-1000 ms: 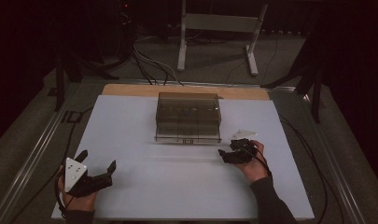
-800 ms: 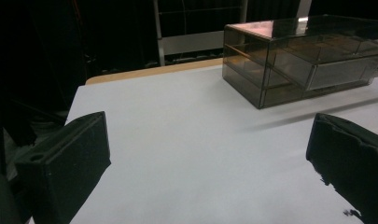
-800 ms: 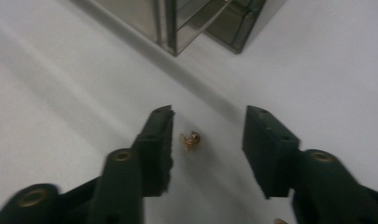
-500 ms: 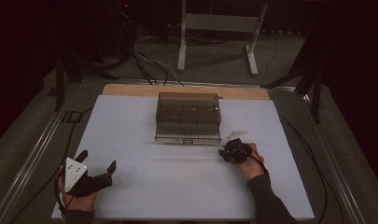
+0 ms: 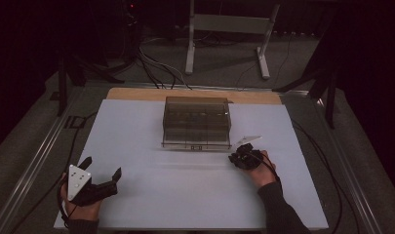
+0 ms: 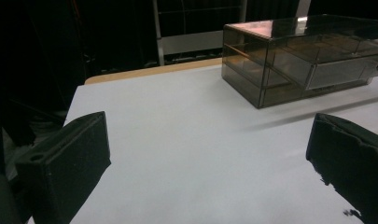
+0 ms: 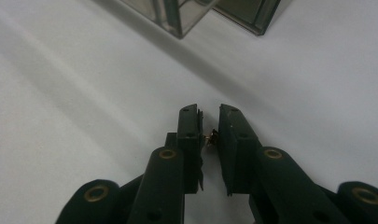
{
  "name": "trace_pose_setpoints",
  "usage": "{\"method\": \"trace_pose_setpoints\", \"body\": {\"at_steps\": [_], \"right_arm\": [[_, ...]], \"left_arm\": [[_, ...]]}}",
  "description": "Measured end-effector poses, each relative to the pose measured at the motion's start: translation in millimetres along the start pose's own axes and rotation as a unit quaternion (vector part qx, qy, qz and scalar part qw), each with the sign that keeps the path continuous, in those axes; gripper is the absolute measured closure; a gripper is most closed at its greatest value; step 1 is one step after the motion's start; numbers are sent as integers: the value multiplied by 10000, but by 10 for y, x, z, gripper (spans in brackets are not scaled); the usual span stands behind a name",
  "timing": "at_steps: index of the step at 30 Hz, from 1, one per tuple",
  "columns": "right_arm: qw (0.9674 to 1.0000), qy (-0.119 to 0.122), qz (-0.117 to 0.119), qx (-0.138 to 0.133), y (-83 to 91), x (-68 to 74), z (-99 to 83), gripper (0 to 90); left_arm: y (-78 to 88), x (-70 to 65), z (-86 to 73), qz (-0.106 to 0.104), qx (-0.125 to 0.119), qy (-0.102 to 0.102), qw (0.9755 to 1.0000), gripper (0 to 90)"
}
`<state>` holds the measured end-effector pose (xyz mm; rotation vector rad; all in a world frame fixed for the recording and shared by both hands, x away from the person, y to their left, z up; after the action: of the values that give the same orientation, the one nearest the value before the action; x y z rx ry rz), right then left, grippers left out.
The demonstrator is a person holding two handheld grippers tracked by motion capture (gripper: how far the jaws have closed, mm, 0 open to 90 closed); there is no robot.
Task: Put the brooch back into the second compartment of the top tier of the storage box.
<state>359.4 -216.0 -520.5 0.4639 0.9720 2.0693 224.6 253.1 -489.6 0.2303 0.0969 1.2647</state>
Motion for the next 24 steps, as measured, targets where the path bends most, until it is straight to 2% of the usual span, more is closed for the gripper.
{"method": "trace_pose_setpoints", "body": {"at_steps": [15,24], "right_arm": [[10000,-59,-42,-63,92,0,-13,799],[9995,-135,-89,-253,216,-8,-15,799]], "left_arm": [[-8,-7,-3,-7,15,-3,10000,4],[-6,-8,-2,-10,15,-7,10000,4]]}}
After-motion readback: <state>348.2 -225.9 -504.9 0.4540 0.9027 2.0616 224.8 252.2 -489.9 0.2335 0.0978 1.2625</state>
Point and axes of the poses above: each handheld gripper's, and its own axes: y roughly backward along the jaws, z roughly out of its top, x roughly to its left, the point moved 1 cm from there along -y, roughly forward along the jaws, and after that the axes turned 3 degrees about -x, right-handed, at the moved point
